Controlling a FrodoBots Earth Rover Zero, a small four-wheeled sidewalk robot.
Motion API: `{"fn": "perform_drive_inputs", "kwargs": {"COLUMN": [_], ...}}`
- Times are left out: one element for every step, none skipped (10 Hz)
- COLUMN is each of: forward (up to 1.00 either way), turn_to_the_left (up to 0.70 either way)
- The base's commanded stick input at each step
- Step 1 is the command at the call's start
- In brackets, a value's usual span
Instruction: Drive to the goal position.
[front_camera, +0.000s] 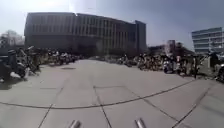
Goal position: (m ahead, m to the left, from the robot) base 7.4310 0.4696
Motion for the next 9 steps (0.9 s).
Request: {"fn": "perform_drive_inputs", "kwargs": {"forward": [1.0,1.0,1.0,1.0,1.0,1.0,1.0,1.0,1.0], "turn_to_the_left": [0.0,0.0,0.0,0.0,0.0,0.0,0.0,0.0,0.0]}}
